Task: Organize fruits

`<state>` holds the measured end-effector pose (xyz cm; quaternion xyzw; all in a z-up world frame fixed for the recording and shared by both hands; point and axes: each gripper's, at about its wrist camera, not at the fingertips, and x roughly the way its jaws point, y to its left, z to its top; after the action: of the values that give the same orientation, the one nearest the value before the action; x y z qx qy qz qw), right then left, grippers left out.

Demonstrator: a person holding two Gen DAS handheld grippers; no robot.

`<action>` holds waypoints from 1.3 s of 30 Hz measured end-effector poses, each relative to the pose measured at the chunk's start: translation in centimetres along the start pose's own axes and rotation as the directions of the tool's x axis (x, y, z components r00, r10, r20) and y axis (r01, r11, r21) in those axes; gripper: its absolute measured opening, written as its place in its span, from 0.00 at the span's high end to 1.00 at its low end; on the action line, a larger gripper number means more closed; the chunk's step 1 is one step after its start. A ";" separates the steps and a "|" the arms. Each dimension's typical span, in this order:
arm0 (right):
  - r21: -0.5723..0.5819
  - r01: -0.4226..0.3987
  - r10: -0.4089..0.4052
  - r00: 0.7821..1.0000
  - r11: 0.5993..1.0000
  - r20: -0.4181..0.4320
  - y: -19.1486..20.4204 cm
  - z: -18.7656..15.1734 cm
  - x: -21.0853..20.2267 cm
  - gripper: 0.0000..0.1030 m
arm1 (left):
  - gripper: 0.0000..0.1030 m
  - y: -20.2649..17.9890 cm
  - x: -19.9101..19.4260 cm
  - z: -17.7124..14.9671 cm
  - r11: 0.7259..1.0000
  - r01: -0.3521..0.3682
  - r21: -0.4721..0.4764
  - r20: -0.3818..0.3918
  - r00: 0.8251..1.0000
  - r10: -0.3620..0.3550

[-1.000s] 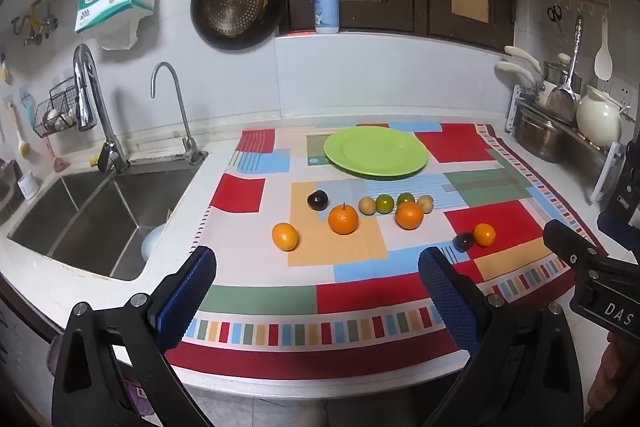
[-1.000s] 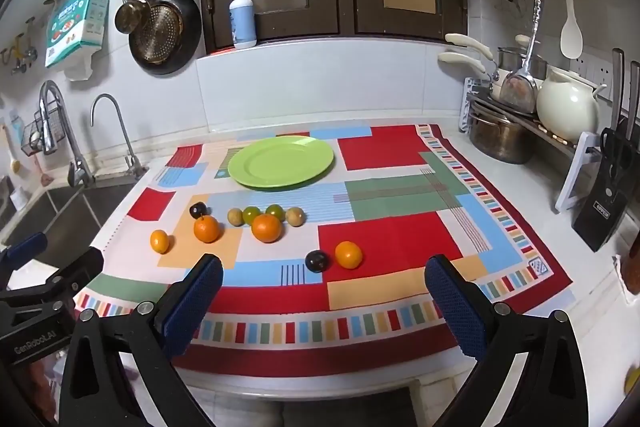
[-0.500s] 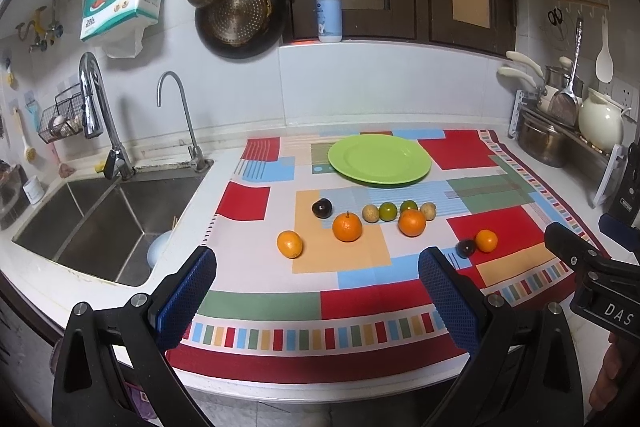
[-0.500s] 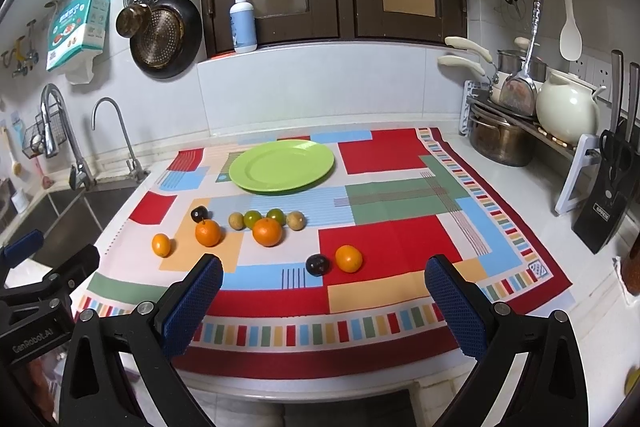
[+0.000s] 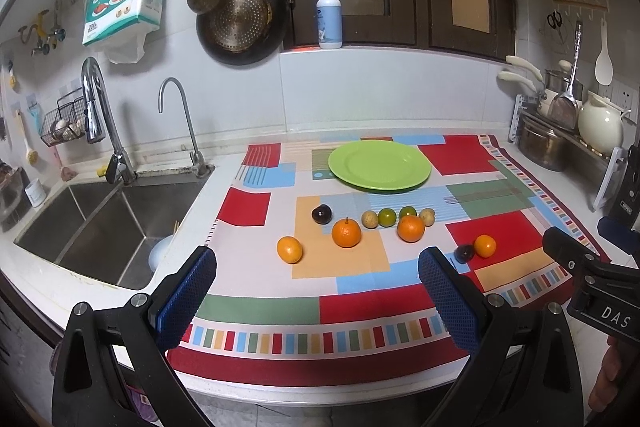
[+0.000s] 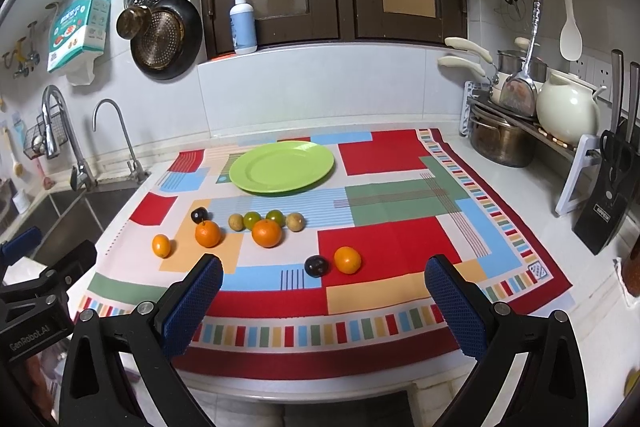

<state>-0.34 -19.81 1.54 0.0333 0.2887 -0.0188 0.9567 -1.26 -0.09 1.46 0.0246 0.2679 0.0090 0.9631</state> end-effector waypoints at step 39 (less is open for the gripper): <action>-0.040 -0.017 0.018 1.000 0.999 0.017 0.7 0.2 0.3 0.01 | 0.00 0.8 0.5 -0.1 1.000 -0.015 -0.020 0.031 0.999 0.016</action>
<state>0.07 -19.17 1.54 0.0166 0.2805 -0.0049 0.9597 -0.95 0.76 1.15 0.0174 0.2528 0.0186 0.9672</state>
